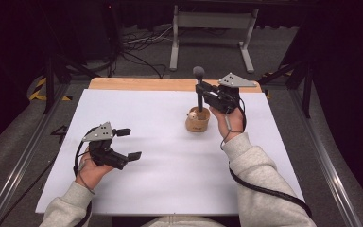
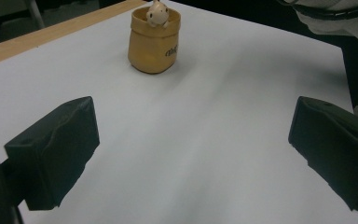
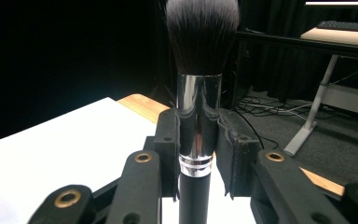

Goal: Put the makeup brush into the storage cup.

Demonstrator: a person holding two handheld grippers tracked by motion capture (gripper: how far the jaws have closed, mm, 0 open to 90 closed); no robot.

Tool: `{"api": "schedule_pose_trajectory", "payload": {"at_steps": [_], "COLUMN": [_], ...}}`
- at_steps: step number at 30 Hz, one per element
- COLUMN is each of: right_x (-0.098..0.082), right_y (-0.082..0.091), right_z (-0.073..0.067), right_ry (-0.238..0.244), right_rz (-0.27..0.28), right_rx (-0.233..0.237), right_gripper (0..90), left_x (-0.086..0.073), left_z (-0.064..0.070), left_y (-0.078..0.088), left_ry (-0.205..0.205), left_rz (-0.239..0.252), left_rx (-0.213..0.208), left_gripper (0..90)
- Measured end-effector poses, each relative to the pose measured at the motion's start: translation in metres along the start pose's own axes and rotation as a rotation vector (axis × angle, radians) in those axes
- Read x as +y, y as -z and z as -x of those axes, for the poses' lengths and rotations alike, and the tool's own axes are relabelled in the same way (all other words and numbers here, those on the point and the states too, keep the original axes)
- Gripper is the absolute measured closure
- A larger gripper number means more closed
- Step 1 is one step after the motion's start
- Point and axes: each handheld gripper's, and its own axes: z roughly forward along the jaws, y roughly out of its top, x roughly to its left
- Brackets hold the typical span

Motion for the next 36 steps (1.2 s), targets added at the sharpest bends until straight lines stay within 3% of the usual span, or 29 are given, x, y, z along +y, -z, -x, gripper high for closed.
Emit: {"api": "schedule_pose_trajectory", "payload": {"at_steps": [36], "right_x": [-0.045], "right_y": [-0.015], "right_z": [0.017], "right_ry": [-0.027], "right_rz": [-0.044], "right_rx": [-0.032], "right_gripper": [71.1], "left_x": [-0.002], "left_z": [0.001], "left_y": [-0.001], "left_ry": [0.003], "left_rz": [-0.009], "left_rx": [-0.008], "left_gripper": [2.1]}}
